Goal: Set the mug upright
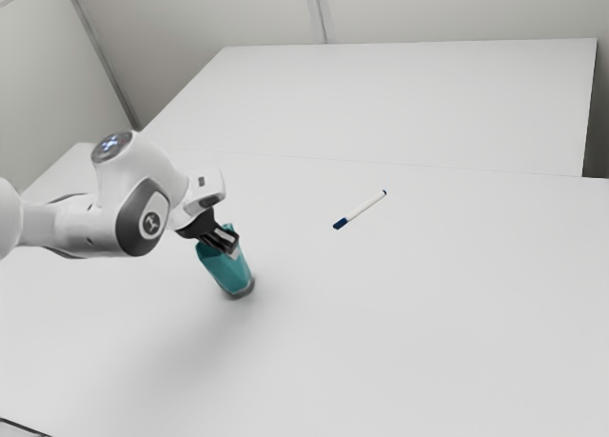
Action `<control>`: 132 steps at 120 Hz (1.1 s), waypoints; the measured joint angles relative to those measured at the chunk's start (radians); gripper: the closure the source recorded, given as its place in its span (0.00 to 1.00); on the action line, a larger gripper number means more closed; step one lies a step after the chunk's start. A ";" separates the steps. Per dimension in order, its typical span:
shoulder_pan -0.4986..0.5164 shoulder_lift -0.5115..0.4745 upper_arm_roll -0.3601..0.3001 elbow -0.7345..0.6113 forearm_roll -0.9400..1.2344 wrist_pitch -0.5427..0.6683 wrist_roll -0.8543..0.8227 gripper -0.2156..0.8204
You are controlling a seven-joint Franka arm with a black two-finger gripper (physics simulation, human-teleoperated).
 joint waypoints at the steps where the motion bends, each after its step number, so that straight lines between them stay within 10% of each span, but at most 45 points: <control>1: 0.000 0.000 0.000 -0.001 0.000 0.002 -0.001 0.97; 34: -0.001 0.024 -0.001 -0.005 -0.003 0.035 -0.028 0.95; 82: 0.000 -0.001 -0.004 0.018 -0.033 0.033 -0.047 0.59; 132: -0.013 0.173 -0.025 0.764 0.138 -0.599 -0.051 0.33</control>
